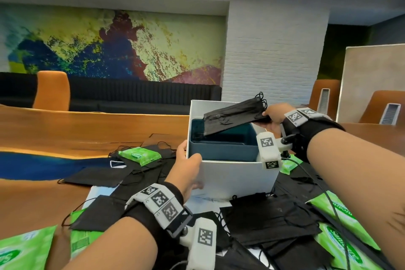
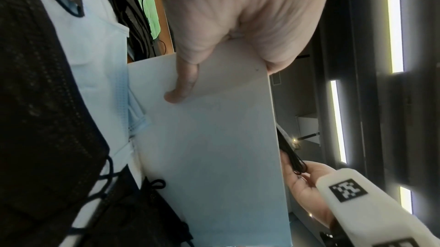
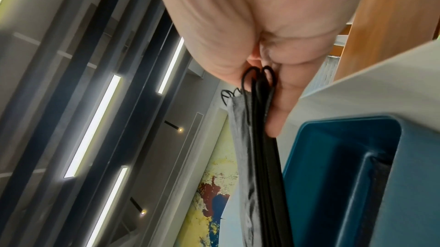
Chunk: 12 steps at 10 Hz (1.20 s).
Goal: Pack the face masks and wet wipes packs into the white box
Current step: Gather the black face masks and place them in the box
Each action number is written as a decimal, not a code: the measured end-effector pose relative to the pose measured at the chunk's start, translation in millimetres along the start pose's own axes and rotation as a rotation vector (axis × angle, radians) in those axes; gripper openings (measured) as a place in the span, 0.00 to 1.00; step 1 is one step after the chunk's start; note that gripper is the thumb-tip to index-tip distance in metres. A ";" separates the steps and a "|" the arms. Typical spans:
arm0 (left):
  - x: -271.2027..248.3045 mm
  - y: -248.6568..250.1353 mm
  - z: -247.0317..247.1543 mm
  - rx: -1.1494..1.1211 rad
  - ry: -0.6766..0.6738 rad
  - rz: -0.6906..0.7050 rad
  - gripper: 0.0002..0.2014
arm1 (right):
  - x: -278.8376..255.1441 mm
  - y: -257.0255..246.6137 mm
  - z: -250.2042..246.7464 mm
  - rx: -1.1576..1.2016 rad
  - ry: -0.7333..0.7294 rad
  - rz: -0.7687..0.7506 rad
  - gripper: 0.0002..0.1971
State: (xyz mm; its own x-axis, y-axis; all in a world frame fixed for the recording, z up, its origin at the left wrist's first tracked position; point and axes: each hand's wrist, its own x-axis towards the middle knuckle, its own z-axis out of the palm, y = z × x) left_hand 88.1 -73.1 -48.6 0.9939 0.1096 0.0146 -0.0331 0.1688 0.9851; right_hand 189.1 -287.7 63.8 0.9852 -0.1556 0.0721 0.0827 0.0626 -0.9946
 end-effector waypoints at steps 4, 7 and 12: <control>-2.8 -2.1 -3.8 0.000 -0.015 0.009 0.28 | 34.5 21.8 -9.6 -0.010 0.008 -0.101 0.16; -5.1 0.6 -1.0 -0.010 -0.008 0.003 0.28 | -3.3 13.0 9.0 -0.408 0.047 0.067 0.10; 1.4 3.3 -0.2 0.013 0.011 -0.033 0.25 | 3.2 12.4 8.3 -0.240 -0.044 0.134 0.12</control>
State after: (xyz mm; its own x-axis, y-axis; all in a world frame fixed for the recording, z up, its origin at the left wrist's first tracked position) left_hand 89.4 -72.3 -45.4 0.9931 0.1154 -0.0197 0.0011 0.1593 0.9872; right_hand 194.6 -279.2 52.3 0.9910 -0.1180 -0.0630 -0.0812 -0.1567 -0.9843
